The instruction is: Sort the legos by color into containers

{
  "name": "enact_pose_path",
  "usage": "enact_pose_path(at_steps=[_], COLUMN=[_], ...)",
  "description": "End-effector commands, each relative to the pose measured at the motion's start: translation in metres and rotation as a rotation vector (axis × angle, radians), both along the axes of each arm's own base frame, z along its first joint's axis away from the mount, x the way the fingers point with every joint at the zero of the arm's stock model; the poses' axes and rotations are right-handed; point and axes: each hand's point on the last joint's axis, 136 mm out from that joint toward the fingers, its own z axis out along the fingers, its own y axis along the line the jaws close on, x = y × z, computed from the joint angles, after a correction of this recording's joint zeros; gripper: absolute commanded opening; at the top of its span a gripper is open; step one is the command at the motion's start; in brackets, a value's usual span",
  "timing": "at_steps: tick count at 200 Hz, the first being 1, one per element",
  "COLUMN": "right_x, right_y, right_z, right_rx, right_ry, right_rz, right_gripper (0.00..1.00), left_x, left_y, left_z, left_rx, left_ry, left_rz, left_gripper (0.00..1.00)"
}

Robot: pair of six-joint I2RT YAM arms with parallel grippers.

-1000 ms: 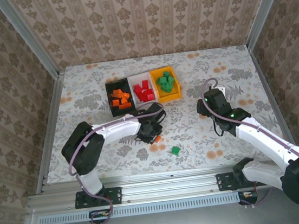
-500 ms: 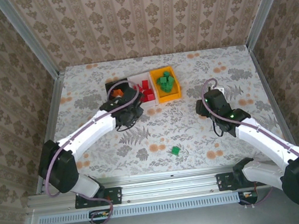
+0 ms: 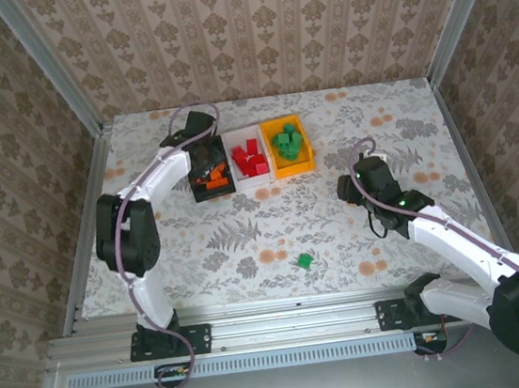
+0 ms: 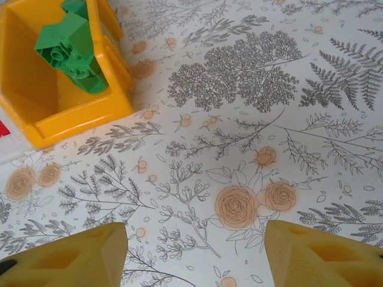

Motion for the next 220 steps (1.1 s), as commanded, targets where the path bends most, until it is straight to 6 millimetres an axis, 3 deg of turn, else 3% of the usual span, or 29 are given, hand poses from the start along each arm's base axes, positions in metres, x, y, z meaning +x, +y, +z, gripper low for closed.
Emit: enact_pose_path(at_steps=[1,29,44,59,78,97,111,130,172,195,220], right_x=[-0.001,-0.004,-0.006,-0.009,-0.018,-0.037,-0.055,-0.075,-0.097,-0.111,-0.127], right_y=[0.009,0.015,0.018,0.022,0.032,0.050,0.068,0.092,0.132,0.147,0.157], right_z=[0.000,0.000,0.002,0.004,0.003,-0.012,-0.030,-0.053,-0.074,-0.090,-0.101], right_rx=[0.028,0.016,0.007,-0.001,-0.010,0.013,0.043,0.094,0.135,0.091,0.059], right_ry=[-0.007,-0.006,-0.007,-0.005,0.022,0.099,0.159,0.217,0.292,0.370,0.413], right_rz=[0.019,0.043,0.052,0.067,0.088,0.091,0.083,0.054,0.021,-0.011,-0.061], right_gripper=[0.64,0.67,0.68,0.68,0.68,0.70,0.73,0.77,0.78,0.76,0.71], left_x=[0.004,0.013,0.013,0.010,-0.002,-0.026,-0.051,-0.090,-0.171,-0.199,-0.216], left_y=[0.001,-0.012,-0.015,-0.016,-0.019,-0.021,-0.023,-0.026,-0.014,-0.003,0.006], left_z=[-0.008,0.002,0.017,0.038,0.068,0.093,0.094,0.077,0.035,0.029,0.036], left_rx=[0.034,-0.012,-0.032,-0.050,-0.084,-0.127,-0.168,-0.255,-0.390,-0.408,-0.425], left_ry=[0.052,0.010,-0.041,-0.102,-0.173,-0.240,-0.274,-0.308,-0.283,-0.295,-0.337], left_rz=[-0.079,-0.140,-0.170,-0.190,-0.227,-0.279,-0.322,-0.399,-0.433,-0.424,-0.408], left_gripper=[0.39,0.58,0.73,0.80,0.86,0.91,0.94,1.00,1.00,1.00,1.00])
